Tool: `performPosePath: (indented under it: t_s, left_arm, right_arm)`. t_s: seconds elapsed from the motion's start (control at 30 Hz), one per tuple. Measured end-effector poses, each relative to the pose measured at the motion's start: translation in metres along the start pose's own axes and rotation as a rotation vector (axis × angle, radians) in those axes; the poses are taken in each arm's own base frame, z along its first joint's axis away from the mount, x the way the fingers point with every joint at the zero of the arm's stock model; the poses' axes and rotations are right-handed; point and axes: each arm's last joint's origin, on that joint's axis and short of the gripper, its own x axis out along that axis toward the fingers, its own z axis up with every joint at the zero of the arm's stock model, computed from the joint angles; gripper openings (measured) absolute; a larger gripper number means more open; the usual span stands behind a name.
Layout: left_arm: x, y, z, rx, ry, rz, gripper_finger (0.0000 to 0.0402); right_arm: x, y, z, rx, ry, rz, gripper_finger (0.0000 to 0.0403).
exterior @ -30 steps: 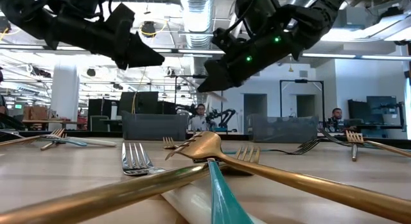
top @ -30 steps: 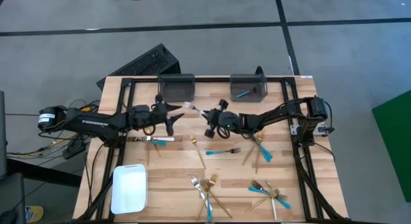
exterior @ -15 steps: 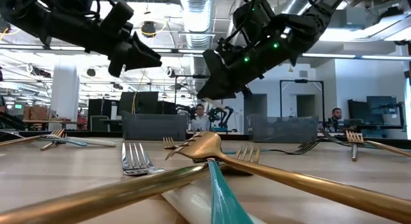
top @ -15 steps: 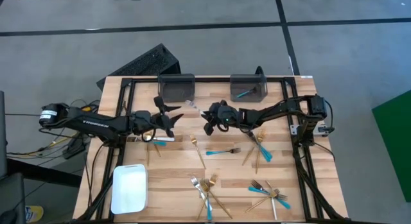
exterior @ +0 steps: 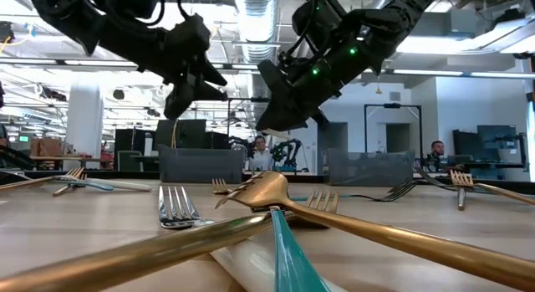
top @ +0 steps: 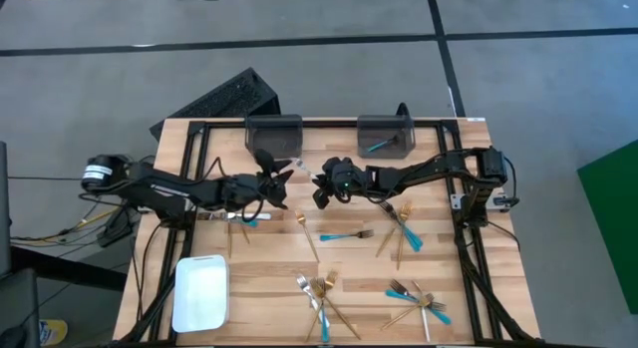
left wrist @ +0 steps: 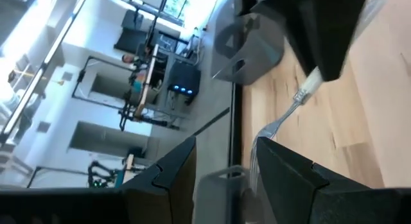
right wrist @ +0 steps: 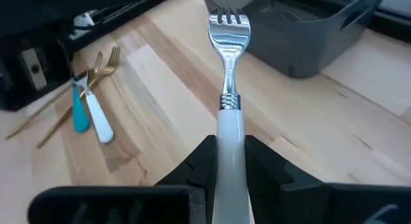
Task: Sort silverware by color (type)
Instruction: Put the white fork into the left black bin
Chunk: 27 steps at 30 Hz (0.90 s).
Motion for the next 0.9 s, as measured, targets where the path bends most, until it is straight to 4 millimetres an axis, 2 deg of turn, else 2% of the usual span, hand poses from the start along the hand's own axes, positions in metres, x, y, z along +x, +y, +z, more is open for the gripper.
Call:
performPosePath:
  t_s: [0.2,0.37,0.63,0.77,0.9]
  left_arm:
    - [0.006,-0.01,0.002,0.099,-0.054,-0.073,0.0149]
    - [0.011,-0.018,-0.002,0.181,0.019,-0.061,0.0141]
    - [0.014,-0.014,-0.007,0.157,0.078,-0.024,0.0131]
    - [0.014,-0.015,-0.008,0.172,0.099,-0.021,0.0094]
    - [0.014,-0.017,-0.009,0.17,0.1,-0.045,0.0025]
  right_arm:
    - [-0.001,0.004,0.0,0.027,-0.01,0.018,0.0082]
    - [-0.002,0.01,0.001,0.041,-0.018,0.084,0.0082]
    - [-0.005,0.019,-0.002,0.032,-0.02,0.119,0.0082]
    - [-0.006,0.021,-0.002,0.032,-0.027,0.129,0.0082]
    - [-0.006,0.022,-0.002,0.026,-0.033,0.132,0.0082]
